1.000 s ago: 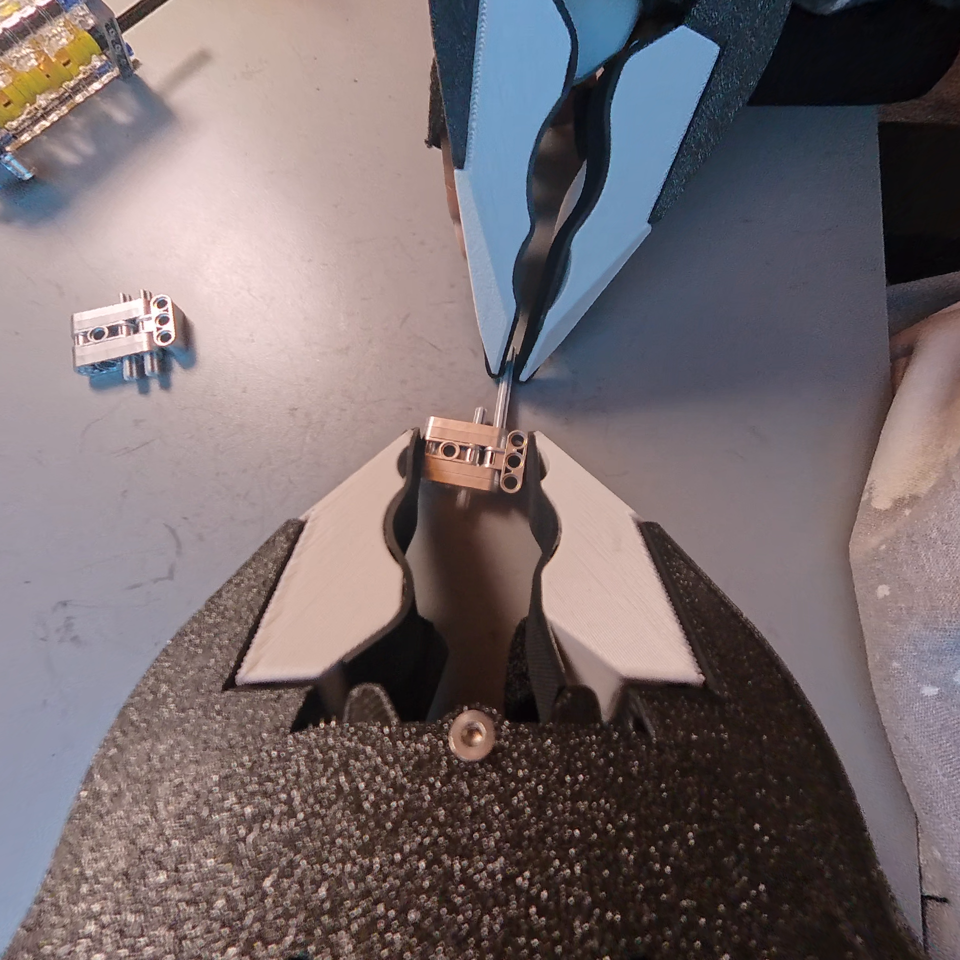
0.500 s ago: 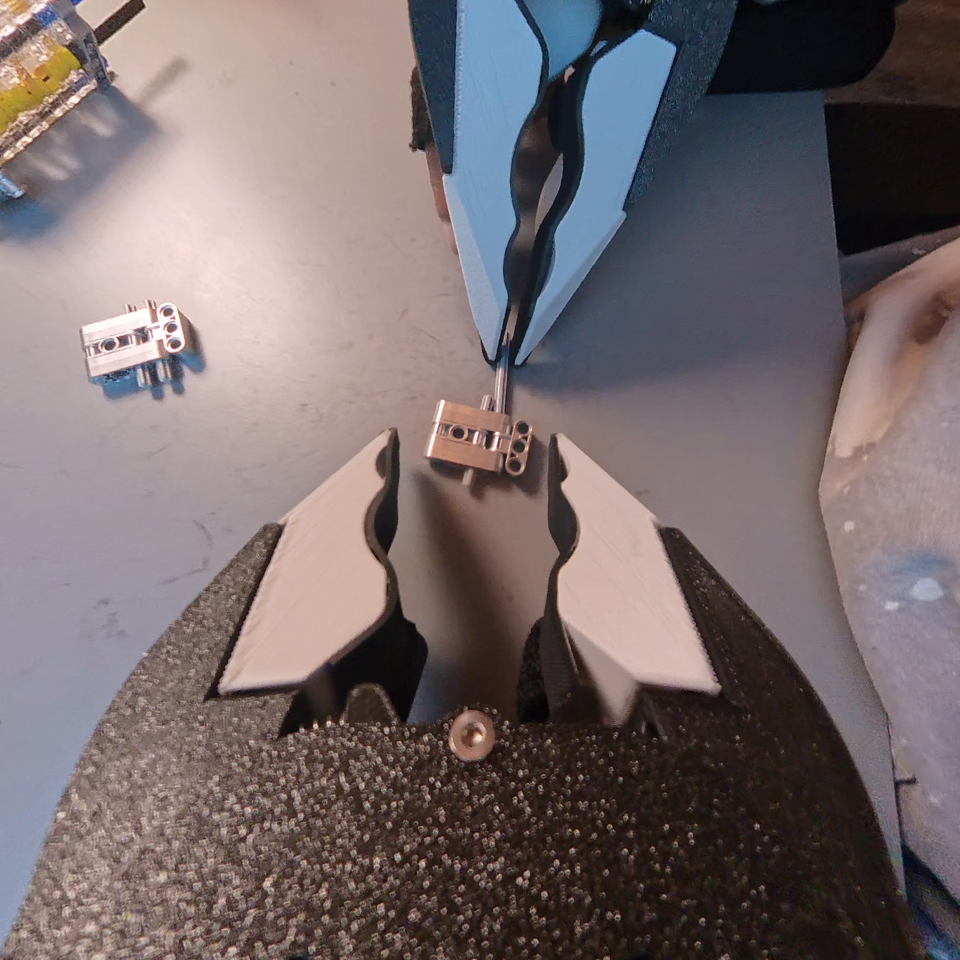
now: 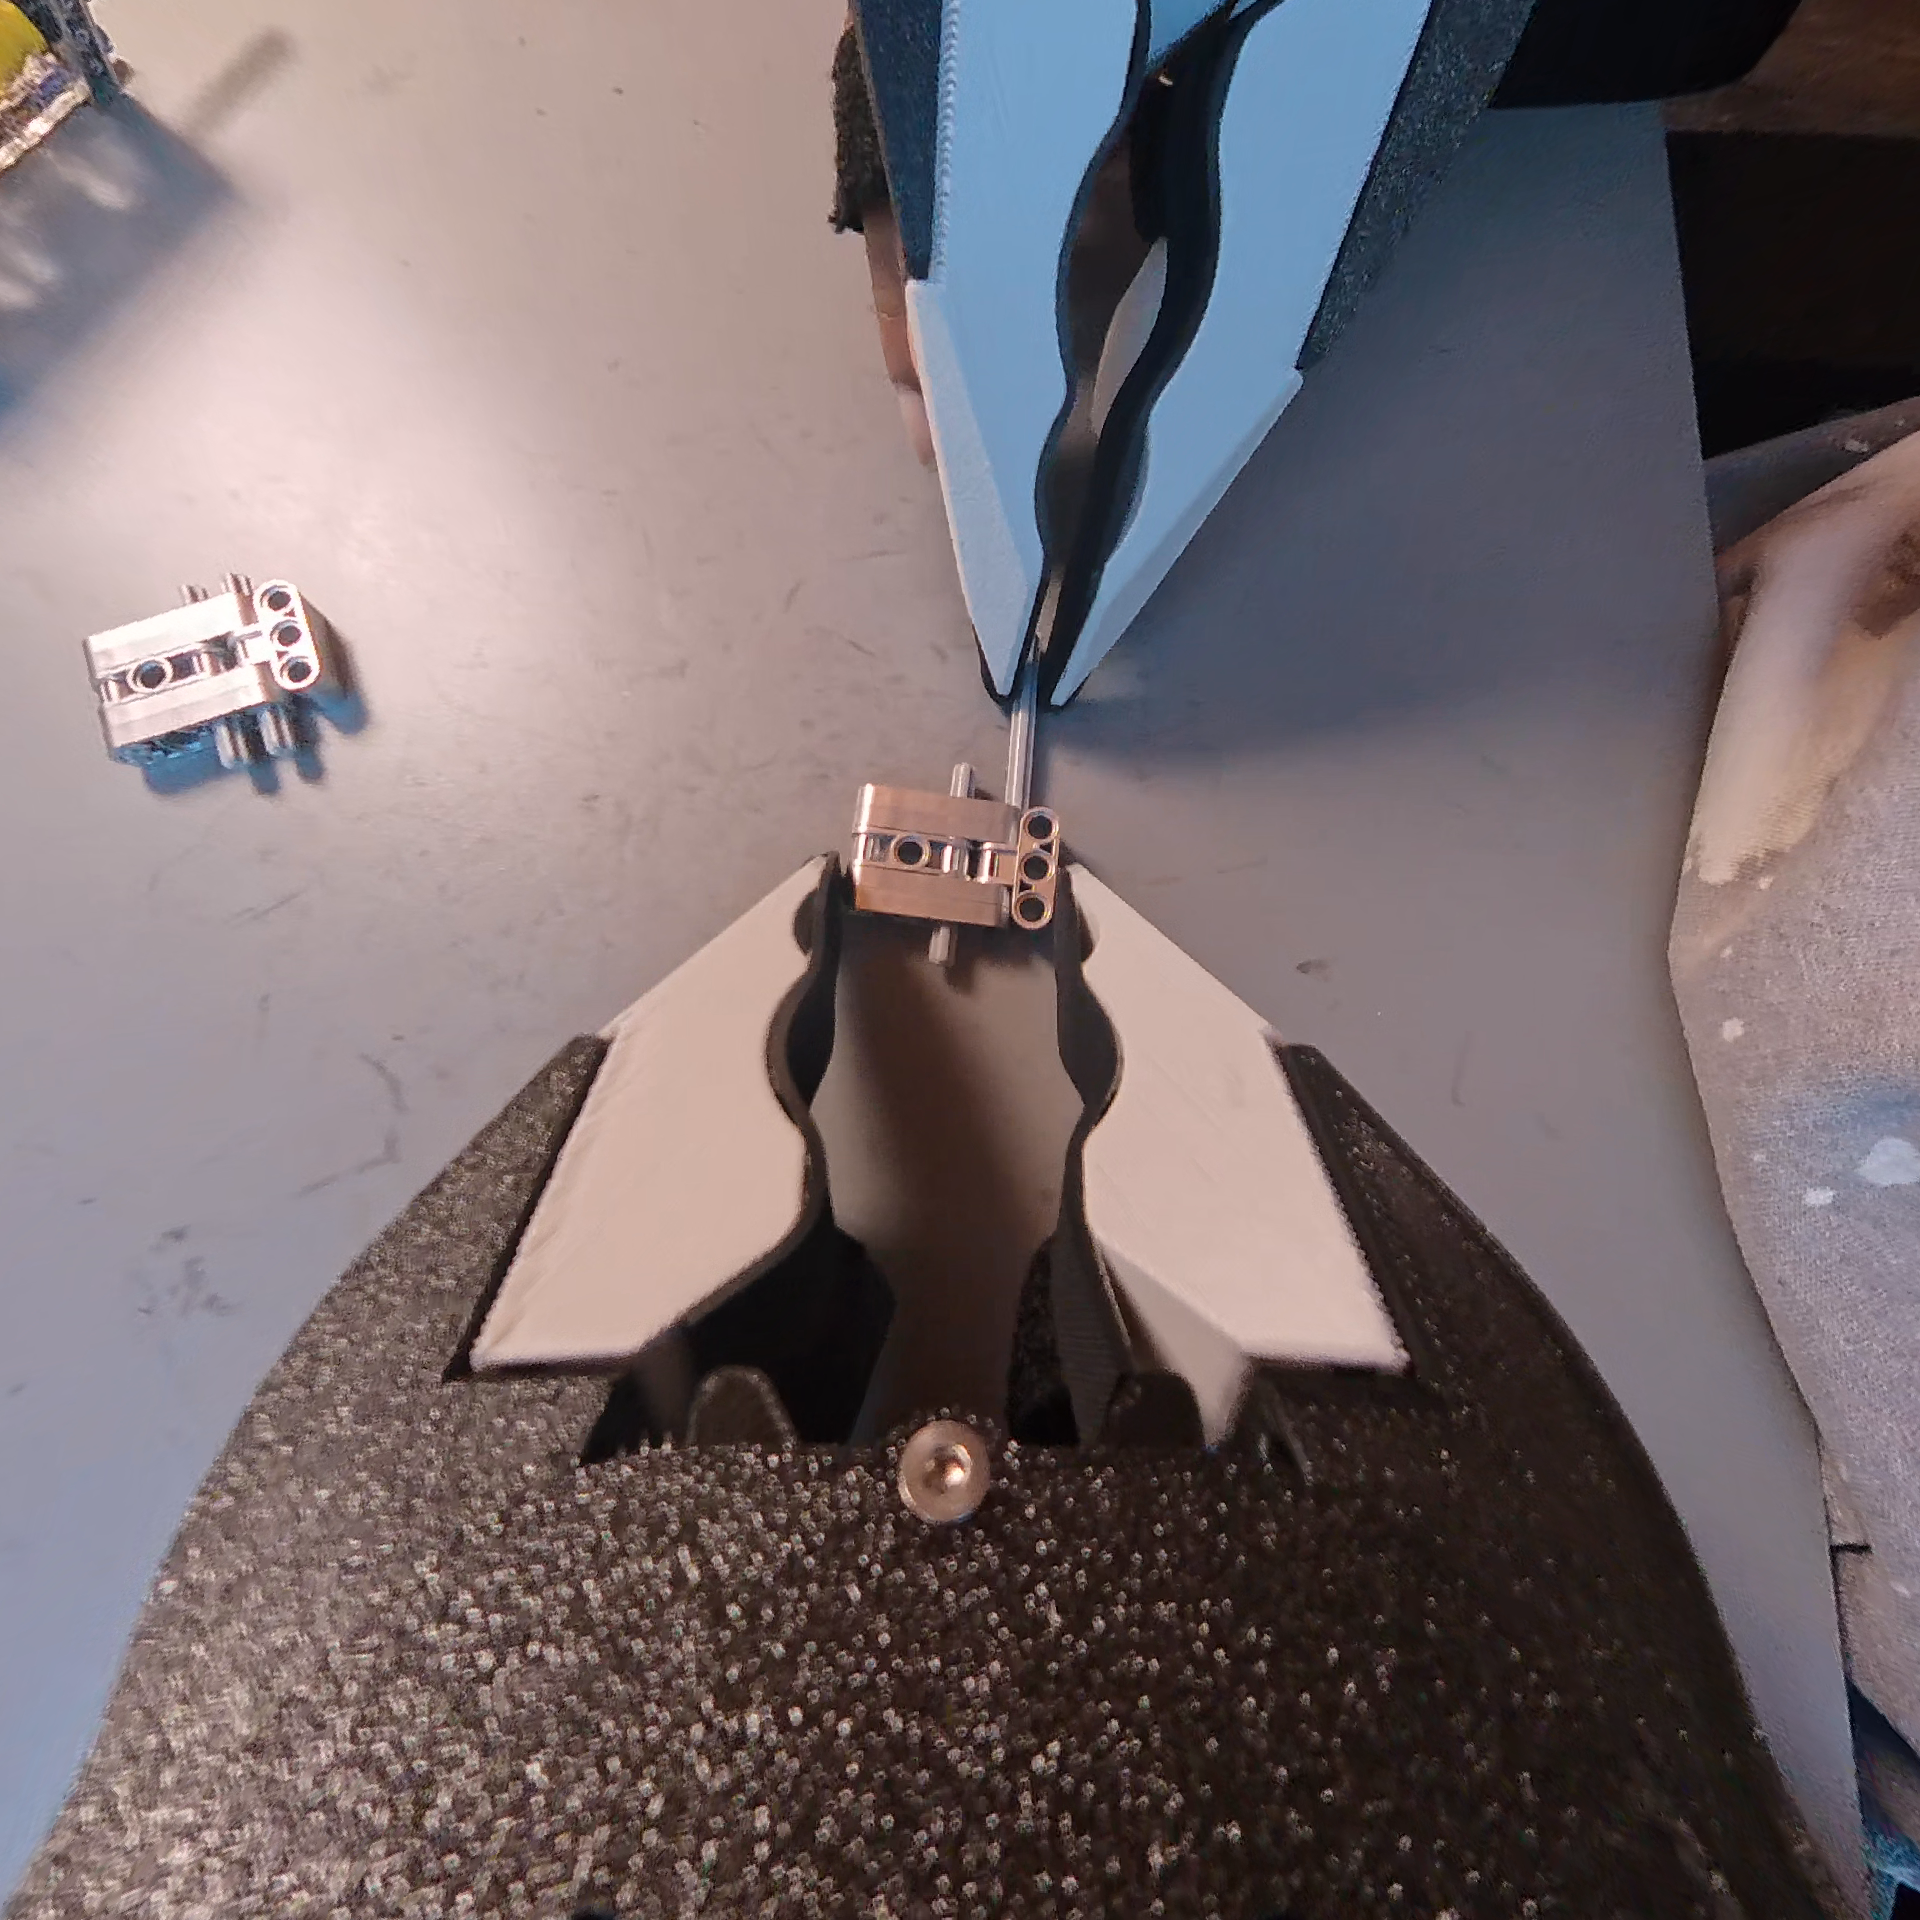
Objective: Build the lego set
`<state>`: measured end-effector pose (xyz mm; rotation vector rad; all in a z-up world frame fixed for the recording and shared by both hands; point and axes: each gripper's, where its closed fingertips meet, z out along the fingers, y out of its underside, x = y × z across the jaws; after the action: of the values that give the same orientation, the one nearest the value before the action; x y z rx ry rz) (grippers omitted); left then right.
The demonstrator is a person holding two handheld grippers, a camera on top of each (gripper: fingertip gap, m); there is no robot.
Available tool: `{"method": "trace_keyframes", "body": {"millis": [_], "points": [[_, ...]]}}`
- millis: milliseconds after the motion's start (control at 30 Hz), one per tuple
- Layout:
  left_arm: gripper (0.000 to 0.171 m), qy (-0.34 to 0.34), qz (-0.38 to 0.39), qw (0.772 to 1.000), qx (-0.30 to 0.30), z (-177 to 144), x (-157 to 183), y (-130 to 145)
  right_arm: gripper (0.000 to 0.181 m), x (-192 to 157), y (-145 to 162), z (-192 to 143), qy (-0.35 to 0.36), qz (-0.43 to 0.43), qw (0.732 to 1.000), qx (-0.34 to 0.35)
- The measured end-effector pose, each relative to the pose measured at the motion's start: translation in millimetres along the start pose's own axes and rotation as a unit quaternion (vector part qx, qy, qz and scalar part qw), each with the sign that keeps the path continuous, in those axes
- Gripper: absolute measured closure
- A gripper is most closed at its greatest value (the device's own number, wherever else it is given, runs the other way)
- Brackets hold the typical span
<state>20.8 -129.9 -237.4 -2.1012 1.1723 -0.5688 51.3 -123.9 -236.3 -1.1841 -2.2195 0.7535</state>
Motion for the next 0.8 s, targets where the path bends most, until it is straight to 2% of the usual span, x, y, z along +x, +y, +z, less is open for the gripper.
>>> {"method": "trace_keyframes", "body": {"millis": [33, 267, 700, 800], "points": [[0.132, -0.007, -0.002, 1.0, -0.002, 0.3, 0.0, 0.0, 0.179, 0.0, 0.1, -0.1, 0.001, 0.001, 1.0, -0.001], [0.132, -0.029, -0.015, 0.999, -0.004, 0.3, 0.8, 0.0, 0.179, 0.2, 0.6, -0.5, 0.001, 0.006, 1.0, 0.001], [0.127, -0.024, -0.038, 0.999, 0.006, -8.4, -0.4, 3.3, 0.179, 1.6, 1.2, -0.6, 0.004, 0.011, 1.0, 0.003], [0.14, -0.035, -0.042, 0.999, 0.005, -16.3, -1.9, 7.4, 0.179, 1.5, 1.3, -0.6, 0.004, 0.013, 1.0, 0.004]]}}
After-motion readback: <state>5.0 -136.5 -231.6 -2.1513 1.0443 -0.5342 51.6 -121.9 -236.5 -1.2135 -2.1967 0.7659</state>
